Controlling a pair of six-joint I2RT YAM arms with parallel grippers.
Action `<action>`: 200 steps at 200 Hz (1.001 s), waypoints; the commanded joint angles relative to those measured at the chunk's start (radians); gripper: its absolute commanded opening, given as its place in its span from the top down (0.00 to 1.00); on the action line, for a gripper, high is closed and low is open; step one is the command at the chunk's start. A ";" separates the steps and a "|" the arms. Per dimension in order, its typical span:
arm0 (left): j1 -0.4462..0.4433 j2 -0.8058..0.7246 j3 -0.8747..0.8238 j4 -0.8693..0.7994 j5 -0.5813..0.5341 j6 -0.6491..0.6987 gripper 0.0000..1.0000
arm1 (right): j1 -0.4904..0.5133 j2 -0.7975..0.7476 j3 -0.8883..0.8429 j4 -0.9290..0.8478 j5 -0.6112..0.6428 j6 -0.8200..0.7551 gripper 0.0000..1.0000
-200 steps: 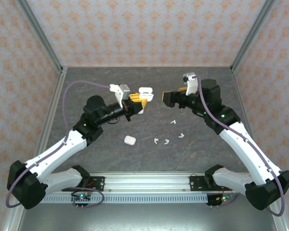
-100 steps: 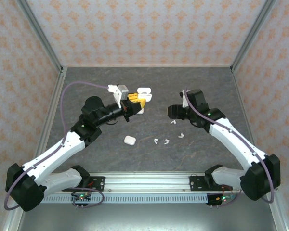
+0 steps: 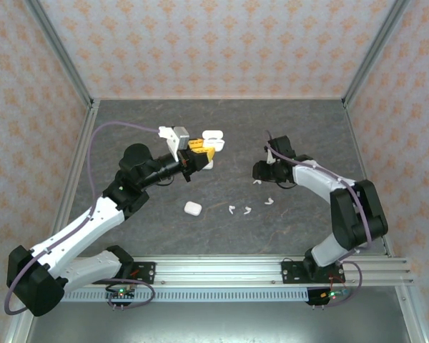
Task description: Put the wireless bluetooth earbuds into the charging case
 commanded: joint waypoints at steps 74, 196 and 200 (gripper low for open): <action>-0.012 -0.018 -0.007 -0.015 -0.026 0.026 1.00 | -0.003 0.114 0.014 0.051 -0.010 -0.002 0.65; -0.014 -0.028 -0.011 -0.029 -0.037 0.031 1.00 | -0.003 0.050 0.005 0.070 -0.020 -0.015 0.83; -0.014 -0.027 -0.012 -0.029 -0.037 0.029 1.00 | -0.003 0.037 0.003 0.074 -0.020 -0.019 0.83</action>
